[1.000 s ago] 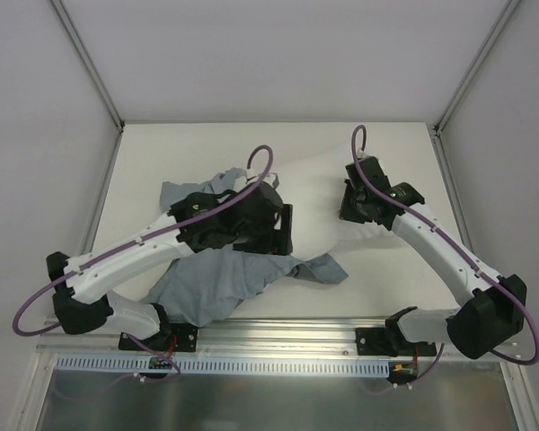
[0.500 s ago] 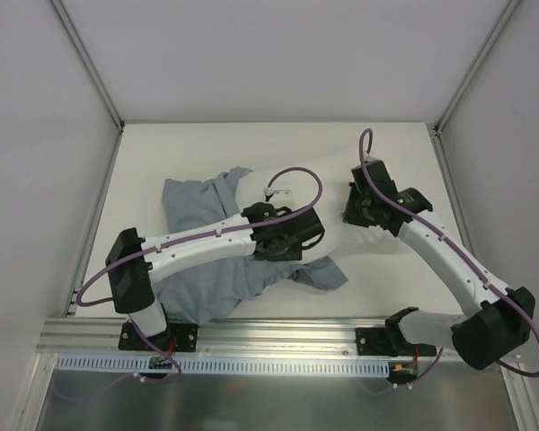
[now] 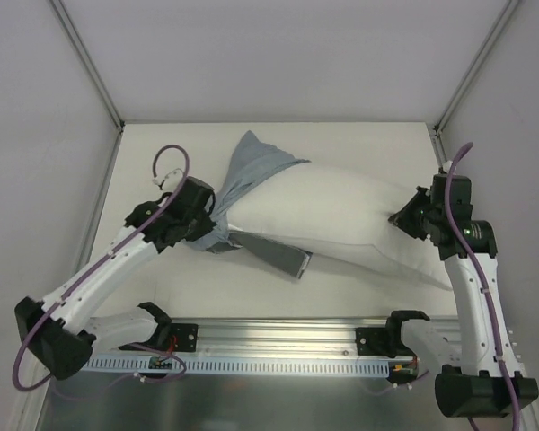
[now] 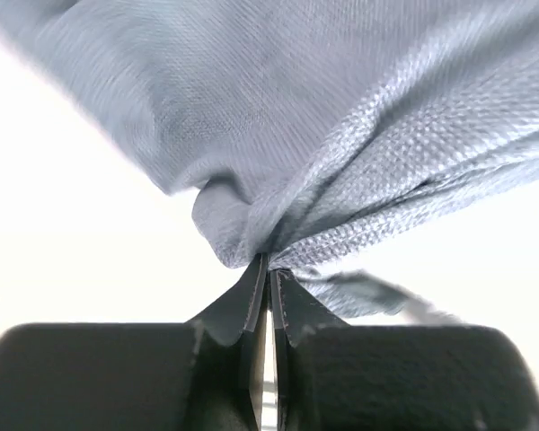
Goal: Remove the pillowcase from the pillow
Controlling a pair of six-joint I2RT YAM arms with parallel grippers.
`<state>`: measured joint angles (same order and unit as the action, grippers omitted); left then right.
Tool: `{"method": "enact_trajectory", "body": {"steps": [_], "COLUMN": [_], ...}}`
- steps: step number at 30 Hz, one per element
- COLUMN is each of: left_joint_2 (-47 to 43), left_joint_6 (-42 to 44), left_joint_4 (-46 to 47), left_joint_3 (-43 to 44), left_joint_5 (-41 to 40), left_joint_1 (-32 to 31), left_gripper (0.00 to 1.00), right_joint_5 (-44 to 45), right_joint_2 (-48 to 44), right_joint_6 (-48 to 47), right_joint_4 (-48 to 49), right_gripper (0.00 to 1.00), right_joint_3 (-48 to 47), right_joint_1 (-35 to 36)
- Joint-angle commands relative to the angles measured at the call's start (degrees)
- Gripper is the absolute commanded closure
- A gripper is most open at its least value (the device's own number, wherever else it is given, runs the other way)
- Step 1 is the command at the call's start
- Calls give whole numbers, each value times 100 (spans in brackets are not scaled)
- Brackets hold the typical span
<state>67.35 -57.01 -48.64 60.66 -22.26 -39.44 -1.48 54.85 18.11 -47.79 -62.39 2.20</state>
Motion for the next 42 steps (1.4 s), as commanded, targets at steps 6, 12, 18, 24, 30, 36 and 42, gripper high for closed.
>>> {"method": "enact_trajectory", "body": {"steps": [6, 12, 18, 24, 30, 36, 42], "left_joint_2": [-531, -363, -328, -293, -345, -670, -759], "left_joint_6": [815, 771, 718, 744, 762, 850, 1034], "left_joint_4": [-734, -524, -331, -251, -251, -260, -260], "left_joint_3": [-116, -195, -151, -107, -90, -160, -160], "left_joint_5": [90, 389, 600, 670, 688, 653, 530], "left_joint_1": [762, 754, 736, 683, 683, 683, 701], "left_gripper": [100, 100, 100, 100, 100, 100, 100], "right_joint_5": [-168, -898, -171, 1104, 1544, 1967, 1186], "right_joint_2": [-308, -449, -73, 1217, 2353, 3180, 2278], "right_joint_6": [-150, -553, -782, -1142, -915, -413, -799], "right_joint_4": [6, 24, -55, -309, -91, 419, 1095], "right_gripper": [99, 70, 7, 0, 4, 99, 99], "right_joint_3": [77, -290, -1195, -1863, -2172, -1391, -916], "right_joint_1": [-325, -133, 2068, 4478, 5449, 5230, 5221]}}
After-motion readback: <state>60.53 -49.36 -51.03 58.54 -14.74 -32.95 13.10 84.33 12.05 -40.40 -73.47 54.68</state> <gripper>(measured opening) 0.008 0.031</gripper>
